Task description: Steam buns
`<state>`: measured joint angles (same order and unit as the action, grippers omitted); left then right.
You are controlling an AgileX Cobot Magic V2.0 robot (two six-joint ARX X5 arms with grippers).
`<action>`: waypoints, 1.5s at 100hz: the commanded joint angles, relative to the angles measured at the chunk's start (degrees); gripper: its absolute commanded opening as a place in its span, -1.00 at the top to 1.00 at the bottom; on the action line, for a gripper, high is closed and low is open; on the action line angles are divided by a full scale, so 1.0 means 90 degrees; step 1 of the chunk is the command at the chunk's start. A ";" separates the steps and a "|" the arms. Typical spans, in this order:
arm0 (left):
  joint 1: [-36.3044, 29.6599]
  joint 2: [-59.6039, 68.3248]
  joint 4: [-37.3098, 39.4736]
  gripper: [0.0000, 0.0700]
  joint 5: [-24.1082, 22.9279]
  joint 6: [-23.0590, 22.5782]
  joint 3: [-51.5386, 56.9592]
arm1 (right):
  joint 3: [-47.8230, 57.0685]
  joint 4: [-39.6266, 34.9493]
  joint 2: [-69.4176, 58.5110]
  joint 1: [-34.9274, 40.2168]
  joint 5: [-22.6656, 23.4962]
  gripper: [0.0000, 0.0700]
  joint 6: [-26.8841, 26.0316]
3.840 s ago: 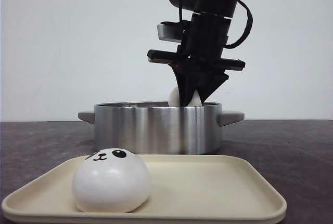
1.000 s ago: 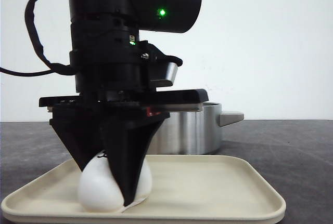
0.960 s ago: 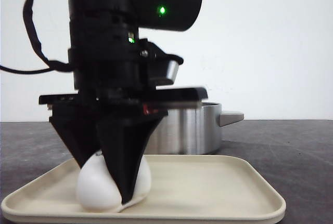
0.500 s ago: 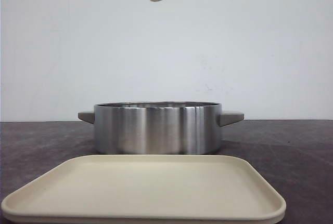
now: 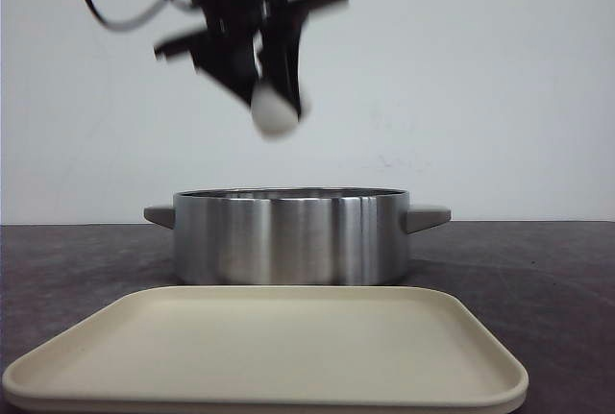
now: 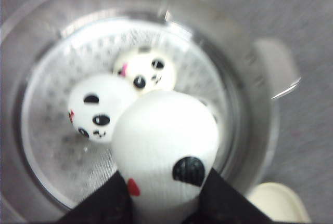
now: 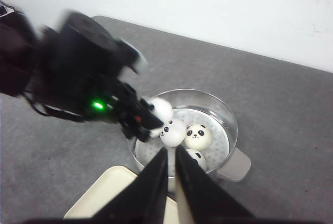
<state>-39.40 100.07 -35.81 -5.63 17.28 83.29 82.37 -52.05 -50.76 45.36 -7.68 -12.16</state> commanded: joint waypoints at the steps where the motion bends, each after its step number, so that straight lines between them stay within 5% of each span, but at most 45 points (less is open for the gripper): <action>1: 0.0010 0.0262 -0.0029 0.98 0.0019 -0.0080 0.0090 | 0.0104 0.0061 -0.0053 0.0066 -0.0012 0.95 0.0068; 16: 0.0051 0.0571 -0.0163 0.81 0.0010 -0.0041 0.0090 | 0.0104 0.0053 -0.0053 0.0066 -0.0012 0.95 0.0068; 32: 0.0049 0.0624 -0.0214 -0.40 0.0010 0.0034 0.0090 | 0.0104 0.0002 -0.0053 0.0066 -0.0010 0.95 0.0063; 40: 0.0049 0.0622 -0.0260 -0.61 0.0012 0.0034 0.0095 | 0.0104 -0.0027 -0.0053 0.0066 -0.0012 0.95 0.0058; 72: 0.0039 0.0272 -0.0937 -0.52 -0.0019 0.0046 0.0282 | 0.0061 -0.0177 -0.0053 0.0066 -0.0051 0.95 0.0053; 79: -0.0029 -0.0063 -0.0928 -0.08 -0.0087 0.0058 0.0282 | -0.0032 -0.0175 -0.0049 0.0066 -0.0228 0.95 0.0087; 89: -0.0202 -0.0714 -0.0889 1.00 -0.0102 -0.0012 0.0277 | -0.0318 -0.0039 -0.0022 0.0073 -0.0697 0.95 0.0117; 123: -0.0979 -0.3351 -0.1154 0.97 -0.0721 -0.0085 0.0104 | -0.3225 0.2652 0.1268 0.0228 -0.0748 0.95 -0.0012; 150: -0.1282 -0.4937 -0.2225 0.97 -0.0733 -0.0010 0.0104 | -0.3866 0.2494 0.1498 0.0238 -0.0748 0.95 -0.0753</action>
<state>-50.35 56.77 -53.80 -11.90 17.32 83.81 46.65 -30.65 -37.47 46.92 -14.39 -16.60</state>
